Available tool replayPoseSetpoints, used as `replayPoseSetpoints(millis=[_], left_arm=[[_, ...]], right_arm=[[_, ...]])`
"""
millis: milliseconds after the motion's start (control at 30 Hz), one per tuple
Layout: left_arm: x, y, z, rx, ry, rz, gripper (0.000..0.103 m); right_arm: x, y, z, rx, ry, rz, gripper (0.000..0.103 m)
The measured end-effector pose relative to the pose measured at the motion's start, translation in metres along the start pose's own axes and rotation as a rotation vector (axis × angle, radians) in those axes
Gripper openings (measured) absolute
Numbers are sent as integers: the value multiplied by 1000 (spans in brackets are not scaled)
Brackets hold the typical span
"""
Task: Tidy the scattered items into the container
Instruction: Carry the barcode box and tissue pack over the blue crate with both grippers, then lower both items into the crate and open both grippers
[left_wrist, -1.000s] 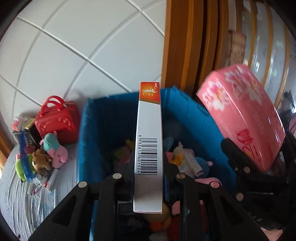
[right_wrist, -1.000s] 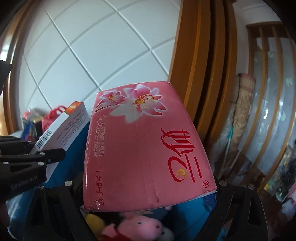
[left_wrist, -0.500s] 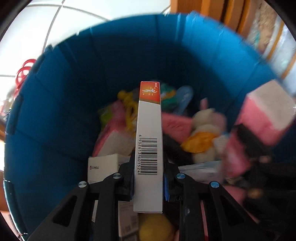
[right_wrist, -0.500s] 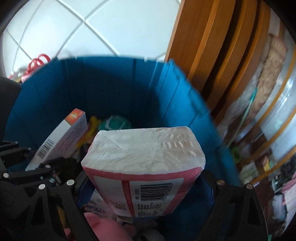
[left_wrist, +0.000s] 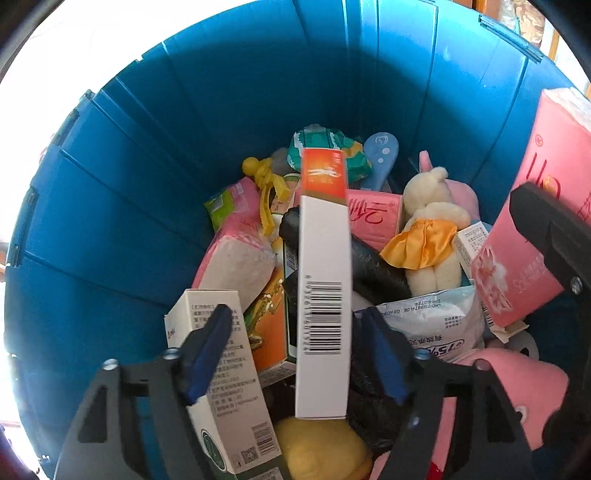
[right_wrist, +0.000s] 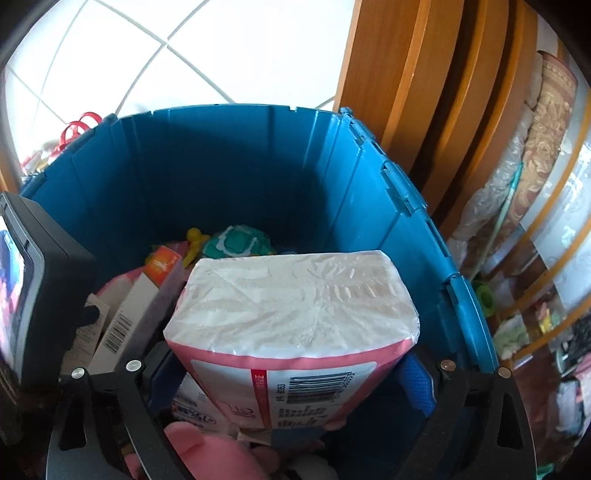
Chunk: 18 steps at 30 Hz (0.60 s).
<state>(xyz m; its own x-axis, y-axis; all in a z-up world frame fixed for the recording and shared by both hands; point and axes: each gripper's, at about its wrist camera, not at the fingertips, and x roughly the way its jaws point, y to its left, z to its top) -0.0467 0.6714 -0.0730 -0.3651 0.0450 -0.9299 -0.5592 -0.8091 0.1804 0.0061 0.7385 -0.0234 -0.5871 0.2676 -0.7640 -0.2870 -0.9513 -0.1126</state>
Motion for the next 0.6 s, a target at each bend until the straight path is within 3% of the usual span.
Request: replayPoseSetpoints(millis=[300, 600], left_arm=[[5, 21, -1, -35, 16, -12, 73], [-8, 26, -9, -47, 24, -40, 73]], right_arm=[[-19, -13, 6, 84, -97, 57, 103], [-28, -23, 9, 152, -128, 89, 103]])
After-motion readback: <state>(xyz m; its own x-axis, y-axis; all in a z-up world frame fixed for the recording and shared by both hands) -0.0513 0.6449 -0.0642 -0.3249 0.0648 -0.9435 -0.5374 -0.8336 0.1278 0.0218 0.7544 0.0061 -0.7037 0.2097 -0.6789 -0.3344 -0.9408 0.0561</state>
